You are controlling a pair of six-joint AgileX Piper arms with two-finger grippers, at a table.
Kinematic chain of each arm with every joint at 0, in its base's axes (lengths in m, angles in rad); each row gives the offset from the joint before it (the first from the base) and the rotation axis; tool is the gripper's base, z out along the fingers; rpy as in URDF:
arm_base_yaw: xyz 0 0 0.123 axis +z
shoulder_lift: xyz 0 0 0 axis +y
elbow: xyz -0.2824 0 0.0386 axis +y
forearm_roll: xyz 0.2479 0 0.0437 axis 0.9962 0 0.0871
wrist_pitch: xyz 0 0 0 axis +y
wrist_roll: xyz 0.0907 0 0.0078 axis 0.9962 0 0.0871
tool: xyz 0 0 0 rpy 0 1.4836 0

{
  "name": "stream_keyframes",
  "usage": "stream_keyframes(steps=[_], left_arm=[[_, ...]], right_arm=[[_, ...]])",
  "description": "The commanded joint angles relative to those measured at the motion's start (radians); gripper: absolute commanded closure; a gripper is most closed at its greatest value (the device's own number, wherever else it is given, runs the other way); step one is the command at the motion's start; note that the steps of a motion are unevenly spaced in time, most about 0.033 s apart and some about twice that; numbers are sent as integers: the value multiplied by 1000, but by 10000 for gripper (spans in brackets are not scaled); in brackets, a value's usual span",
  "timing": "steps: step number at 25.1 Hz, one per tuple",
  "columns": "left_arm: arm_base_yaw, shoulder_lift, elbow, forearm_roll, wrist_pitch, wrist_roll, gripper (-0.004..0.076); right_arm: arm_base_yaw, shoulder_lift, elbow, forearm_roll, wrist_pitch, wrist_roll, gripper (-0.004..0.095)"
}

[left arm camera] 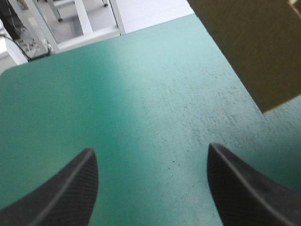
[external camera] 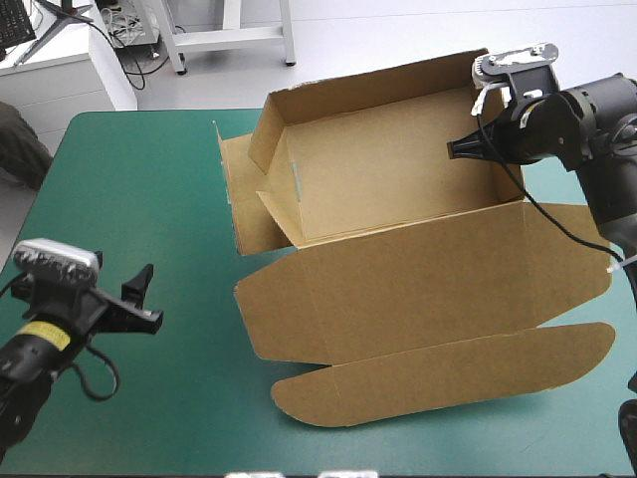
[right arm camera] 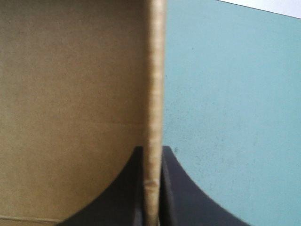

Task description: Fold the box

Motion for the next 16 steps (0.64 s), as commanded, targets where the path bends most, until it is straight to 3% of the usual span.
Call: stream_keyframes(steps=[1,9,15,16], left_arm=[[8,178,-123,-6,-44,-47,255],[97,493,-306,-138,-9,-52,255],[232,664,-341,-556,-29,311,255],[262,708,-341,-724,-16,435,255]], right_arm=[[-6,-46,-30,6,7,2,928],[-6,-46,-30,28,7,2,928],[-6,-46,-30,35,7,2,928],[-6,-46,-30,35,7,2,928]])
